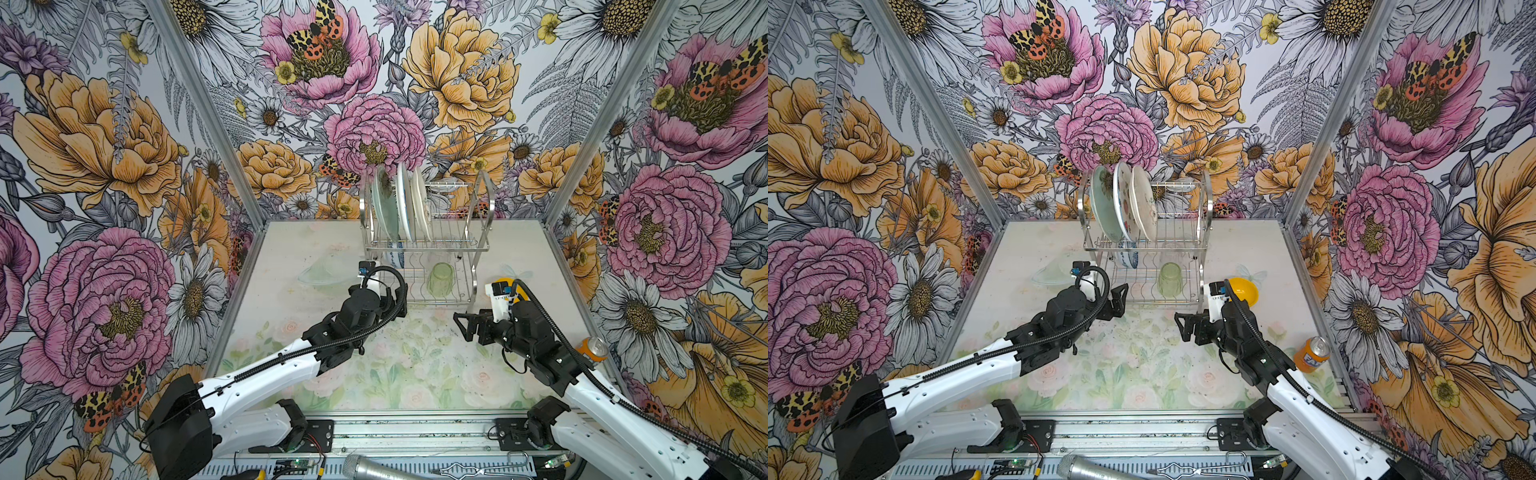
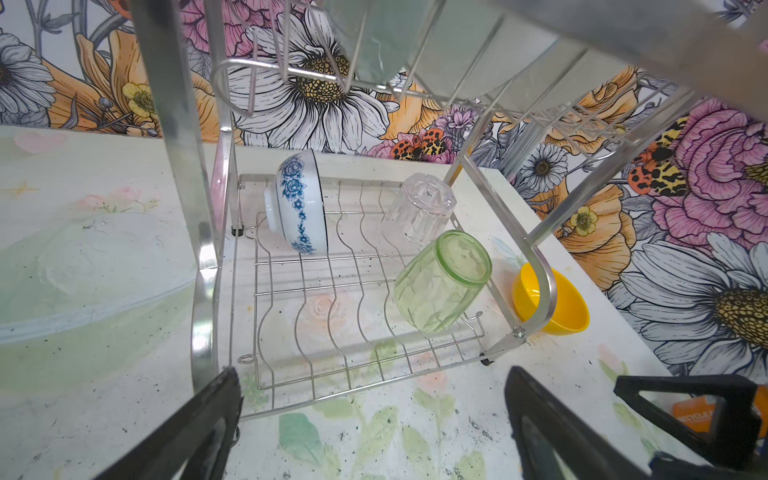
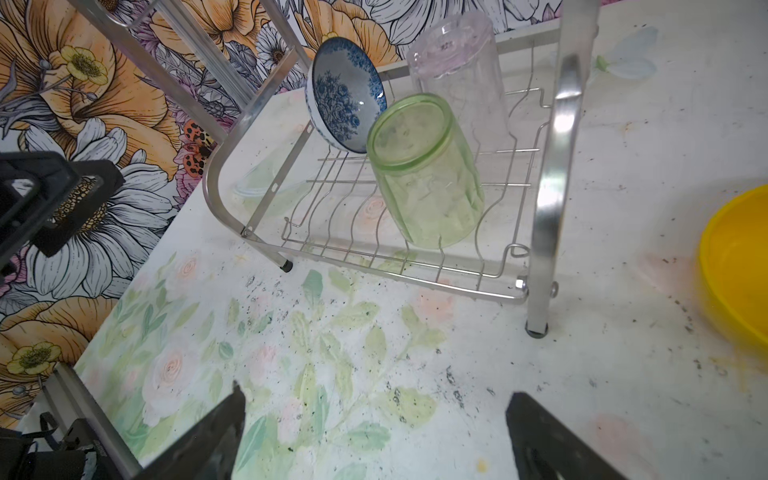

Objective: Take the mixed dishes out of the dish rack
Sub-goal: 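Move the right gripper over the green glass in the rack while the left arm shifts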

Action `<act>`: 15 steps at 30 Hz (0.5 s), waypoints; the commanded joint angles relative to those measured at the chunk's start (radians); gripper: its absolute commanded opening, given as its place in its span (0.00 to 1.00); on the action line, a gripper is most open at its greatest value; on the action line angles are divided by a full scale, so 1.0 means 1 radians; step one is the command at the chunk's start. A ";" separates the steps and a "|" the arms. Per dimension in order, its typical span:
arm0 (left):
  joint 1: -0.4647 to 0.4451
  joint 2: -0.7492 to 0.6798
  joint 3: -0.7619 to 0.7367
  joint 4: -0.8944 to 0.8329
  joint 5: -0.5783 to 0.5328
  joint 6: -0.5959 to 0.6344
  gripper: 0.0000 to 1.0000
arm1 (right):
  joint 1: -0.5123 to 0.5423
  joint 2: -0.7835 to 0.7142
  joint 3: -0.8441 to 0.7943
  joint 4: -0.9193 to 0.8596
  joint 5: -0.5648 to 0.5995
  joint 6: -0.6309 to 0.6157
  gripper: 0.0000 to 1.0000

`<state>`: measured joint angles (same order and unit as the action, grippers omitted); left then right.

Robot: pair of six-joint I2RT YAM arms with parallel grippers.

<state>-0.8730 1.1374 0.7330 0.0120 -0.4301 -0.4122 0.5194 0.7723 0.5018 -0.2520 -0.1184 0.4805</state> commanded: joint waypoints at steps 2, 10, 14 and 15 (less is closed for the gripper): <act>-0.003 0.000 0.024 0.033 -0.018 0.035 0.99 | 0.090 0.043 0.029 0.140 0.165 -0.040 1.00; -0.003 -0.034 -0.039 0.065 -0.055 0.040 0.99 | 0.159 0.131 -0.031 0.420 0.313 -0.091 0.99; -0.002 -0.041 -0.062 0.091 -0.060 0.082 0.99 | 0.160 0.223 -0.013 0.478 0.339 -0.095 1.00; -0.001 -0.041 -0.065 0.099 -0.061 0.096 0.99 | 0.161 0.248 -0.010 0.499 0.345 -0.094 1.00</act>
<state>-0.8730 1.1118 0.6895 0.0628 -0.4641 -0.3687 0.6712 0.9768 0.4812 0.1387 0.1722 0.4061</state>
